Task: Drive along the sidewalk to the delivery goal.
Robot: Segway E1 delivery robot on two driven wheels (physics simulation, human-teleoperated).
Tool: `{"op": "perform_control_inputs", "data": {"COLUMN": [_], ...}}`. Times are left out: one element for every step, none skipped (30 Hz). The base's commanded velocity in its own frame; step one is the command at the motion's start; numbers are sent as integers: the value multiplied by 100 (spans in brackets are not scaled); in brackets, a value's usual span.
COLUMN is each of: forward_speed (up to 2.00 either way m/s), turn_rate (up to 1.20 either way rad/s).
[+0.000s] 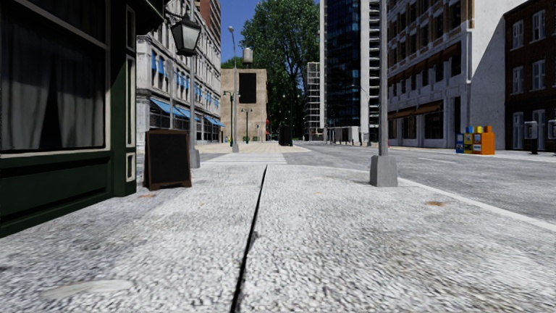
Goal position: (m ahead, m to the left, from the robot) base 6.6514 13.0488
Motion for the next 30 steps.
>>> {"op": "perform_control_inputs", "data": {"forward_speed": [200, 200, 200, 200, 200, 200, 200, 200, 200, 200, 200, 200, 200, 200, 200, 200, 200, 200, 200, 200, 200, 200, 200, 200, 200, 200, 200, 200, 200, 200], "turn_rate": [0, 0, 0, 0, 0, 0, 0, 0, 0, 0, 0, 0, 0, 0, 0, 0, 0, 0, 0, 0, 0, 0, 0, 0, 0, 0, 0, 0, 0, 0]}}
